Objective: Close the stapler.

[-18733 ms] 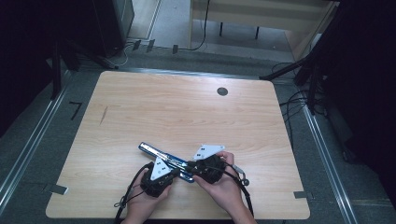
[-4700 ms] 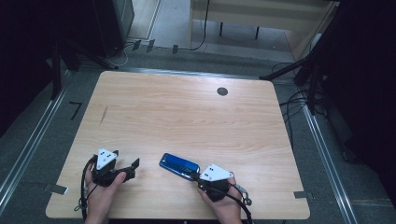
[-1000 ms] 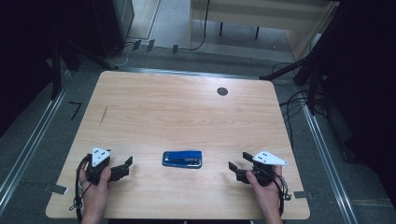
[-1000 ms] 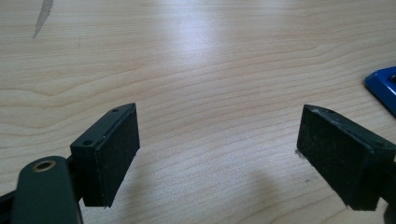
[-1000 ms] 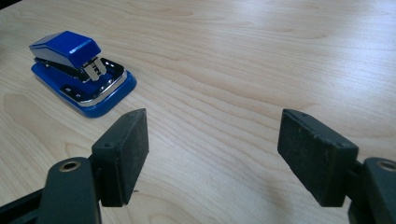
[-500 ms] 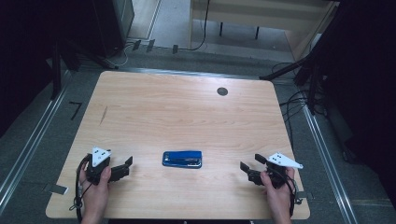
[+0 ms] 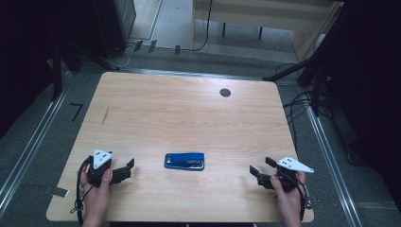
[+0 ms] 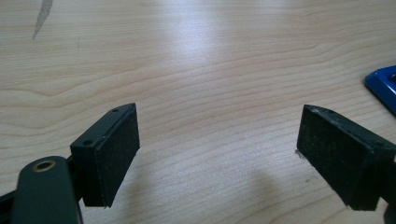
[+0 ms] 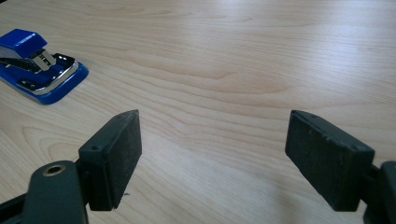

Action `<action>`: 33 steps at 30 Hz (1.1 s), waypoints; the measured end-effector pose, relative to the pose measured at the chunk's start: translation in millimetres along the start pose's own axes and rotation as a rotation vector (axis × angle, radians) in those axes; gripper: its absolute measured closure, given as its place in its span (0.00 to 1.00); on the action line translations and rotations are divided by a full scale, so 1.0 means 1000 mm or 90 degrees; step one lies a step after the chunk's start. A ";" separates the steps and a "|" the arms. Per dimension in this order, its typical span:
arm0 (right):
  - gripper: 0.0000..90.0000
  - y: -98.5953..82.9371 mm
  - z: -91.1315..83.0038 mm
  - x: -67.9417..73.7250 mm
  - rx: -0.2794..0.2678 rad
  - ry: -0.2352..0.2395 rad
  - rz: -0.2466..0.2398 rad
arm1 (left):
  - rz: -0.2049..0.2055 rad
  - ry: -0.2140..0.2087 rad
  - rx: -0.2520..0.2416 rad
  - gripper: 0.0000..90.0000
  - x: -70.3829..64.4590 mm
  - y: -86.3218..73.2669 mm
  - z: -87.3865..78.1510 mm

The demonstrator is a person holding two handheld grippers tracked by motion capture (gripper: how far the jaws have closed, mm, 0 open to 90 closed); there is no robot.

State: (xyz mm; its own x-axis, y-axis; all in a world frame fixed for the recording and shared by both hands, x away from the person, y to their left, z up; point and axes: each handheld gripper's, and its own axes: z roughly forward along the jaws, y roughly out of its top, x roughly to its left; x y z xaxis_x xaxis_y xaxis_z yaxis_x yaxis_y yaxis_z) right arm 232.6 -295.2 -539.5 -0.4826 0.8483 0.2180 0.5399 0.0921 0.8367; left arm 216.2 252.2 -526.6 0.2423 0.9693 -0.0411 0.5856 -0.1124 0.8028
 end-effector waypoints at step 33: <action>0.21 -0.032 -0.055 -0.049 0.002 -0.064 0.038 | 0.008 0.001 0.000 0.15 -0.001 0.000 0.000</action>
State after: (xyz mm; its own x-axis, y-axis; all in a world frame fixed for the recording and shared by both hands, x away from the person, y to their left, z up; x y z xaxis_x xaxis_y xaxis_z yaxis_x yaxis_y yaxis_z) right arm 201.0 -368.9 -549.3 -0.3785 0.9001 0.2158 0.5673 0.0414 0.8225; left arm 216.1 250.8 -526.8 0.2483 0.9682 -0.0295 0.5824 -0.1248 0.8032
